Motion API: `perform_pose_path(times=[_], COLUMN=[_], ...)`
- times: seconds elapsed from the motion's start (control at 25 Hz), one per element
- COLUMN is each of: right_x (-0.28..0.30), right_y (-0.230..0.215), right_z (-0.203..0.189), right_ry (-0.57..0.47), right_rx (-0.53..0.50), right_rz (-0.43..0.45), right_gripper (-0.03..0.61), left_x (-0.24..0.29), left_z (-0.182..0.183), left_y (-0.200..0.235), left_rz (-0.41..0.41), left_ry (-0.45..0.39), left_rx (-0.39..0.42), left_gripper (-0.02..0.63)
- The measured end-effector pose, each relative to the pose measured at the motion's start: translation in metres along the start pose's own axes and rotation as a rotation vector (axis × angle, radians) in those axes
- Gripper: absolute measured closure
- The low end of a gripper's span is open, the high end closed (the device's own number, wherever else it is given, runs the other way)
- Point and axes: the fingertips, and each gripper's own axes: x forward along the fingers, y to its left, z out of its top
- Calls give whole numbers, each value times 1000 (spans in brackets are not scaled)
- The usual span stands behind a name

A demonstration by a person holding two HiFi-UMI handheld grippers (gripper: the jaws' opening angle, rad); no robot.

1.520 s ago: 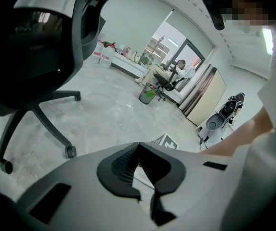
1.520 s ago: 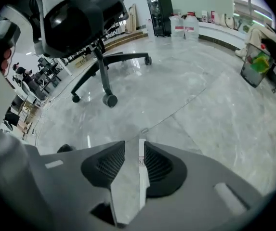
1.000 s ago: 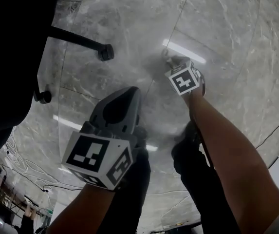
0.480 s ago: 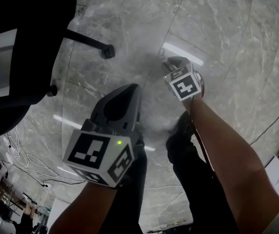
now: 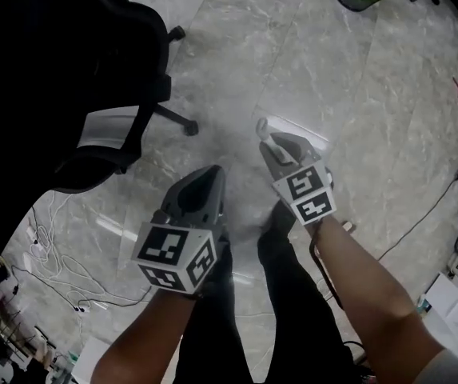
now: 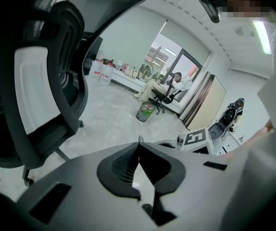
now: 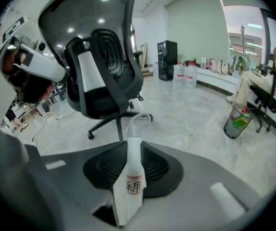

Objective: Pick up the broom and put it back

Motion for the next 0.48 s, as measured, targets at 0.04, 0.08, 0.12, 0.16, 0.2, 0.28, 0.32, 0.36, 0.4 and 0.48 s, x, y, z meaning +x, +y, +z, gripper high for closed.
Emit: perform_pose_path(times=[0.04,0.08,0.12,0.16,0.2,0.28,0.32,0.36,0.4,0.48], right_x=[-21,-43,-64,-86,-108,-148,-165,-181,-196,-224], right_y=[7,14,23,33,44,67,79,92,104,128], right_z=[21,42,61,78,93,120,134,147,161,187], right_ry=[-26,-51,-72,-89,-102,-123,-132,-141,-150,-169], right_rx=[-16,-31,-44,-55,-65,-96,-116,-137,-157,-189], right_rz=[6,14,23,31,38,52,61,71,81,97], right_gripper=[492,492,492,494,494,494,494,494,495,495], left_x=[-15,-30,-46,-64,-83,-119,-135,-152,-169,-203], left_z=[13,26,37,48,58,76,86,95,105,122], left_y=[-10,-19,-28,-38,-47,-61,-67,-71,-74,-76], left_rz=[3,6,11,17,22,32,36,39,43,56], left_ry=[-13,-26,-38,-47,-55,-71,-79,-88,-98,-120], left_rx=[0,-1,-4,-7,-10,-10,-6,0,10,23], left_gripper=[606,606,606,606,606,606,606,606,606,606])
